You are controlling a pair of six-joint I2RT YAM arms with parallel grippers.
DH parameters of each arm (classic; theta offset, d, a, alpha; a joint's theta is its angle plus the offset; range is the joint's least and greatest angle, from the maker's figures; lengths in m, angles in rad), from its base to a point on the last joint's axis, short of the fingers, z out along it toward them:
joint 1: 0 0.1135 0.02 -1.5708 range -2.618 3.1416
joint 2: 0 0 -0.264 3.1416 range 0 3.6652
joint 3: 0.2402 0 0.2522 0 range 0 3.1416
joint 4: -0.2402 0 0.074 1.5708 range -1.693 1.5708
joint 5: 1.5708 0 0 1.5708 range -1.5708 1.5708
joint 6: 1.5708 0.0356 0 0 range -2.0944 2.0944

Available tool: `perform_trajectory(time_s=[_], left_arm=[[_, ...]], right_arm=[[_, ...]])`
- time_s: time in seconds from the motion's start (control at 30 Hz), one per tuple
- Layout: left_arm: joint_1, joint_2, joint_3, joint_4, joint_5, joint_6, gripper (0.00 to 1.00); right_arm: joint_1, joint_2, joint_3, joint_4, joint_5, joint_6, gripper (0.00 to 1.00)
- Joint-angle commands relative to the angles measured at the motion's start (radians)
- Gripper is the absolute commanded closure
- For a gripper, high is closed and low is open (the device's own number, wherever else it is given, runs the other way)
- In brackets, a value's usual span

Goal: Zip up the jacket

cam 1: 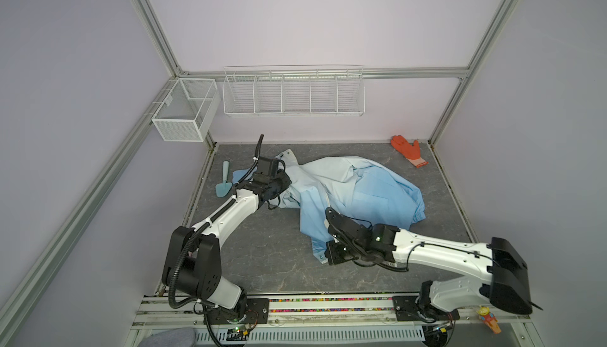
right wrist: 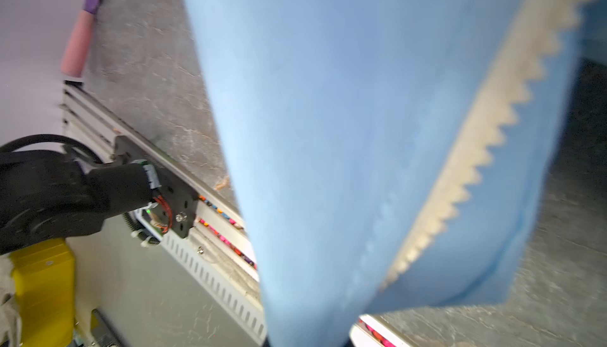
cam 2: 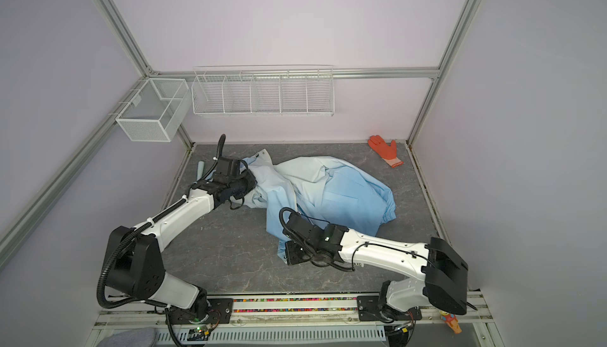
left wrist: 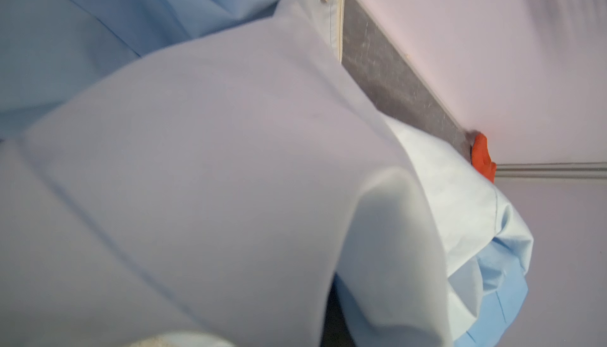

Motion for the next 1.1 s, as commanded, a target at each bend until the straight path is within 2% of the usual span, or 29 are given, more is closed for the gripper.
perform_trajectory(time_s=[0.0, 0.13, 0.3, 0.4, 0.5, 0.7, 0.87, 0.97, 1.07], left_arm=[[0.067, 0.056, 0.135, -0.100, -0.046, 0.111, 1.00], [0.126, 0.123, 0.273, -0.180, -0.050, 0.169, 1.00], [0.138, 0.172, 0.438, -0.257, -0.076, 0.228, 1.00], [0.139, 0.199, 0.523, -0.297, -0.081, 0.250, 1.00], [0.139, 0.232, 0.580, -0.326, -0.066, 0.264, 1.00], [0.139, 0.275, 0.560, -0.341, -0.046, 0.270, 1.00], [0.139, 0.347, 0.615, -0.403, -0.062, 0.290, 1.00], [0.139, 0.356, 0.618, -0.428, -0.060, 0.285, 0.72], [0.139, 0.294, 0.530, -0.392, -0.047, 0.265, 0.54]], right_arm=[[-0.043, -0.089, 0.018, -0.131, -0.085, -0.115, 0.94], [-0.111, -0.190, 0.024, -0.248, -0.138, -0.212, 0.94], [-0.172, -0.318, 0.081, -0.279, -0.204, -0.269, 0.94], [-0.193, -0.371, 0.142, -0.256, -0.242, -0.298, 0.94], [-0.229, -0.390, 0.130, -0.185, -0.303, -0.295, 0.94], [-0.310, -0.242, -0.031, -0.054, -0.500, -0.265, 0.94], [-0.311, -0.018, -0.079, -0.080, -0.473, -0.283, 0.93], [-0.311, 0.019, -0.104, -0.093, -0.408, -0.273, 0.71], [-0.311, 0.003, -0.054, -0.170, -0.292, -0.270, 0.41]])
